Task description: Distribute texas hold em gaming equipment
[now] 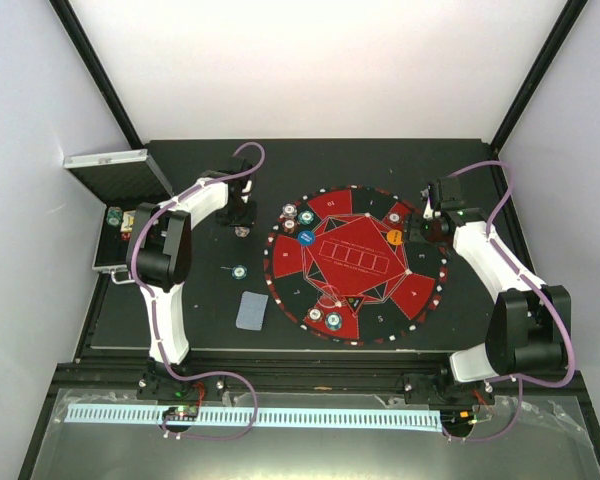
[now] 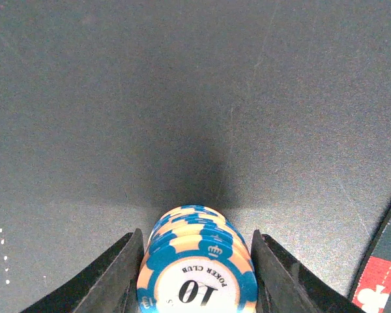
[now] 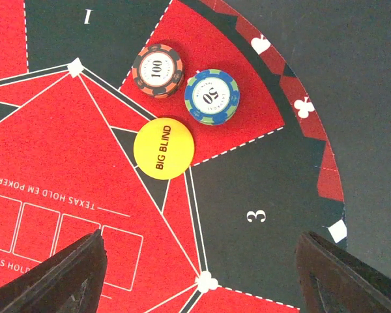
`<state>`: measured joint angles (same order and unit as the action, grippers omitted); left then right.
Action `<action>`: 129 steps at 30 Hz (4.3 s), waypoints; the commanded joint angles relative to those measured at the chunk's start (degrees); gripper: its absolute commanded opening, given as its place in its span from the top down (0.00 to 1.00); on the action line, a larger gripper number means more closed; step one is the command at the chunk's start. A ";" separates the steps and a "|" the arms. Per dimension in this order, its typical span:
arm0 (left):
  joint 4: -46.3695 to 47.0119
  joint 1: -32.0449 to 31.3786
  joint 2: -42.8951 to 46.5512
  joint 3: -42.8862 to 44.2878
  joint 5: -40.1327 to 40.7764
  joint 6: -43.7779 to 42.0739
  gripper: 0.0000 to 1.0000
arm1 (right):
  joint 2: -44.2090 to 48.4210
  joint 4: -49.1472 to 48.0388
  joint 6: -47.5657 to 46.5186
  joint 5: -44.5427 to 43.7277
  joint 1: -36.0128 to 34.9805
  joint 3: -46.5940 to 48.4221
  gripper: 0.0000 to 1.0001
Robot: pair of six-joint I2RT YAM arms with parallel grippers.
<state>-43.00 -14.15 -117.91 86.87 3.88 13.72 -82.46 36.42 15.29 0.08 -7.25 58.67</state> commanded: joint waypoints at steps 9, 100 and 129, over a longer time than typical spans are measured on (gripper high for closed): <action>-0.89 0.70 -0.31 2.07 0.99 -0.11 0.62 | 0.71 0.51 -0.52 -0.22 0.27 0.90 0.20; 0.74 4.38 50.42 -23.05 0.13 -4.24 0.01 | -21.09 0.27 8.93 -4.67 -26.73 12.69 0.19; 2.41 5.40 48.62 -27.10 5.78 -5.45 0.01 | -33.72 2.09 9.67 -7.21 -28.26 15.32 0.37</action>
<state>-41.50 -9.32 -70.02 58.98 8.45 8.97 -113.21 38.09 24.45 -6.55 -35.20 75.16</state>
